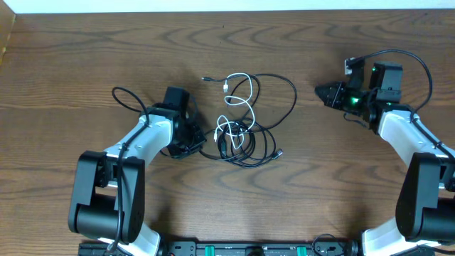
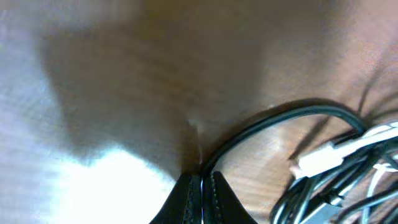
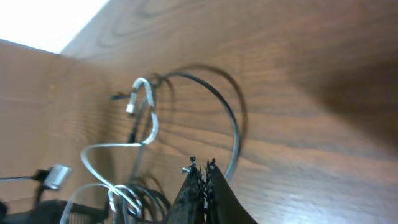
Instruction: Untangle cables
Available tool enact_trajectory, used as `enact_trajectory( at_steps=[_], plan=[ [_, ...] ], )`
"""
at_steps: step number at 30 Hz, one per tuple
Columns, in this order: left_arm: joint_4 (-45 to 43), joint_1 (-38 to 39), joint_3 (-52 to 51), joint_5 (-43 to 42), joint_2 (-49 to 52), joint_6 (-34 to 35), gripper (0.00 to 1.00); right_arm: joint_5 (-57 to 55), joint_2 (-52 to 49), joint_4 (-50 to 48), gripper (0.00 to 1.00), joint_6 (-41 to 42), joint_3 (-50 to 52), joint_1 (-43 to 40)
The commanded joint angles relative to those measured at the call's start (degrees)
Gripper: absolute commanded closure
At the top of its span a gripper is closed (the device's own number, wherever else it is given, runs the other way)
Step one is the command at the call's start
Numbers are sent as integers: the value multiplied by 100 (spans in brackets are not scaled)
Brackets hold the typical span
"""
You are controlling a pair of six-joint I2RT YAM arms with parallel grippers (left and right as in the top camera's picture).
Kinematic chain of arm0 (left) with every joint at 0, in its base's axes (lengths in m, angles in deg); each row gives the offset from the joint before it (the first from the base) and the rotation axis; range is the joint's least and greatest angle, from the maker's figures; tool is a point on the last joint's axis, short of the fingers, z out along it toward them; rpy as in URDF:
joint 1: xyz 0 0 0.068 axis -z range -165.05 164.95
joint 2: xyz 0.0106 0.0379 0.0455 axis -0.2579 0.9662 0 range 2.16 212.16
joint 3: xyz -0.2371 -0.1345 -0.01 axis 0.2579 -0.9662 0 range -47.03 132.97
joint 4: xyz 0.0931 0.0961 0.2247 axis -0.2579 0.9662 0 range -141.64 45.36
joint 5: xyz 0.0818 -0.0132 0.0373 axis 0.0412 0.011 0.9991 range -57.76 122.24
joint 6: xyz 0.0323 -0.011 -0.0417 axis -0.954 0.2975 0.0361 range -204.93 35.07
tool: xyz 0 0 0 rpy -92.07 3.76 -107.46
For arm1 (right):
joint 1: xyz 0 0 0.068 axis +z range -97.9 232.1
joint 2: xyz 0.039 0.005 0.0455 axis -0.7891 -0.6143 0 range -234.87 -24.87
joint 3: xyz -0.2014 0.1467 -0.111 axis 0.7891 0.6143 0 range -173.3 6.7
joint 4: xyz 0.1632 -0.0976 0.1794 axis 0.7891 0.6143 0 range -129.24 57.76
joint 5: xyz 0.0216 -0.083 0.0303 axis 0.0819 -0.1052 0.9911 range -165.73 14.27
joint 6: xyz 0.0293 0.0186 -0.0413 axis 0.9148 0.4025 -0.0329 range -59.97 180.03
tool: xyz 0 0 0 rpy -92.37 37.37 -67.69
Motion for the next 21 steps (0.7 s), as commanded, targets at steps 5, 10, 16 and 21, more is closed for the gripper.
enact_trajectory(
  at_steps=[5,10,16,21],
  plan=[
    [-815,153,-186,-669,199,-94,92,-181,111,885,97,-160,-17,385],
    [-1257,476,-186,-702,199,-96,93,-181,111,1285,99,542,-17,560],
    [-1606,940,-186,-684,199,-96,92,-177,111,1364,99,710,-15,894],
    [-1700,1220,-186,-396,199,-98,92,-9,118,1333,99,186,-17,1405]
  ],
)
